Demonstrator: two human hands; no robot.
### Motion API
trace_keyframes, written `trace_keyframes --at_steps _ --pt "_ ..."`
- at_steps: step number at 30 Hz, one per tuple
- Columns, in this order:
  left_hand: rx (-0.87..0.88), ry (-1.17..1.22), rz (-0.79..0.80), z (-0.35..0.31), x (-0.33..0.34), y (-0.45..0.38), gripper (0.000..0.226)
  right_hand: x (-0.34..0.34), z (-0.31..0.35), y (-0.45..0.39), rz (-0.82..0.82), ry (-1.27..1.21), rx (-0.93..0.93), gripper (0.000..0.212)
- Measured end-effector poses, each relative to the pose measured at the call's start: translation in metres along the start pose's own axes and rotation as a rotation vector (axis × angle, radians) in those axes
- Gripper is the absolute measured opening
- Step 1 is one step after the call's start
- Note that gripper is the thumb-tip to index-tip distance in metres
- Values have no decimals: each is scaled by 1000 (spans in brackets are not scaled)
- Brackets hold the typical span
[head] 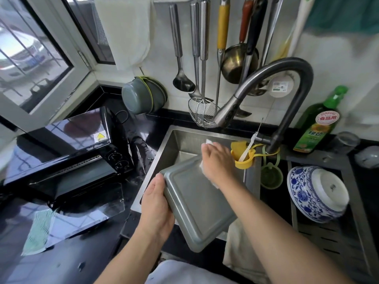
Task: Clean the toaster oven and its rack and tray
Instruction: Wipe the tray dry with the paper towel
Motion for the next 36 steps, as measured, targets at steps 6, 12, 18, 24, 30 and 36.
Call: trace_keyframes --at_steps 6,12,18,24,30,36 --pt "61 14 -166 -6 -3 -3 41 -12 -37 27 121 -186 283 61" --pt "156 75 -302 -28 -20 -19 34 15 -93 67 129 -438 593 72" --pt "208 66 -334 -37 -38 -26 30 47 -117 56 276 -1176 1010 71" --pt "171 6 -345 -29 -44 -20 34 39 -92 44 280 -1602 885 33" --pt "153 21 -346 -32 -48 -19 35 28 -66 54 311 -1812 850 17" --pt "143 43 -340 -33 -52 -20 34 35 -61 63 150 -2147 857 25"
Point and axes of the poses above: each hand's wrist, its own y-axis away from the middle knuckle, its own x-axis out of the palm, z = x × y, the point moved 4 cm from there along -y, towards the middle knuckle, and after that the axes turned 6 degrees about y, right-handed, at the moved point
